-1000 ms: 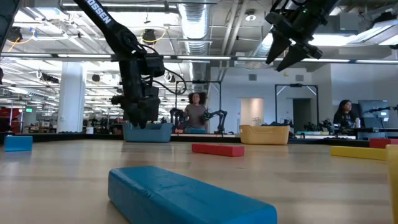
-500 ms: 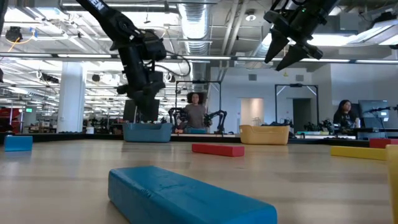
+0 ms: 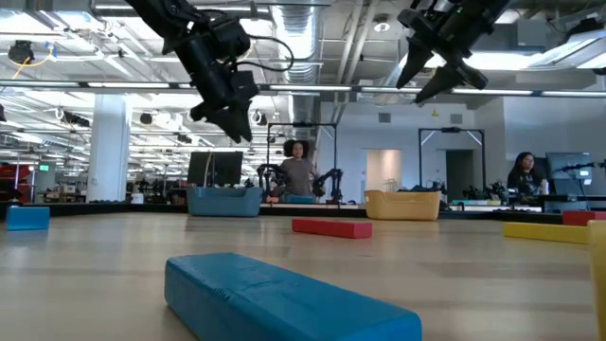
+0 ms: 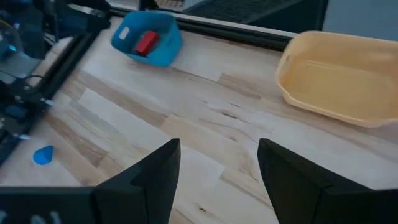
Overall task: Sort & place blocks by color
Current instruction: Put the right red block into the blue bin
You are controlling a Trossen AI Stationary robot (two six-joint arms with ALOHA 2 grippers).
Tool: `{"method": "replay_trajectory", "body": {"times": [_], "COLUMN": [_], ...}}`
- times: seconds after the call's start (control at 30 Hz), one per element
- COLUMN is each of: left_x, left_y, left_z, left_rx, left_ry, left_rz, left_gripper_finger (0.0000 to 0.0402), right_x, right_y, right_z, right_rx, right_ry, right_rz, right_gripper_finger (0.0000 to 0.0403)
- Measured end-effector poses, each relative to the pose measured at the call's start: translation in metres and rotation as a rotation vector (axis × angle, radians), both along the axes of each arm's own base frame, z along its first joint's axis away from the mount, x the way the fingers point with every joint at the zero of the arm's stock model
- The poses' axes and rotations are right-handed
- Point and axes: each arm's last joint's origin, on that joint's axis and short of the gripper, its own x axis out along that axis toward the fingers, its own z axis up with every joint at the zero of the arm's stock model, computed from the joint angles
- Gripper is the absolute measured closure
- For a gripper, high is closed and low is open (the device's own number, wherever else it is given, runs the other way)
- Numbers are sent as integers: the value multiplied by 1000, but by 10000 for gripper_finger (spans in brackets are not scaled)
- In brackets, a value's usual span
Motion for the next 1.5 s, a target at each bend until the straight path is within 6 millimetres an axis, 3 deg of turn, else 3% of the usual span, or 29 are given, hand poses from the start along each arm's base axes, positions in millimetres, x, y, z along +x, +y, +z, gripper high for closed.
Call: {"method": "replay_trajectory", "body": {"times": [0.33, 0.53, 0.77, 0.97, 1.27, 1.5], "left_x": [12, 20, 42, 64, 83, 99], "left_y": [-17, -25, -45, -77, -135, -182], "left_z": [3, 4, -16, -36, -32, -42], "left_rx": [-38, -103, -186, -279, -320, -301], "left_ry": [-59, -128, -99, -69, -127, -152], "left_rz": [-127, -226, -229, -261, -489, -587], "left_gripper_finger": [218, 218, 223, 244, 280, 304], "right_x": [-4, -16, -29, -35, -35, -35], "right_y": [5, 17, 33, 41, 49, 63], "right_z": [6, 24, 15, 11, 12, 12], "right_rx": [24, 38, -23, -52, -42, -121], "right_ry": [6, 138, 333, 424, 428, 478], "right_rz": [29, 54, 23, 49, 142, 301], "right_gripper_finger": [163, 163, 163, 163, 163, 163]}}
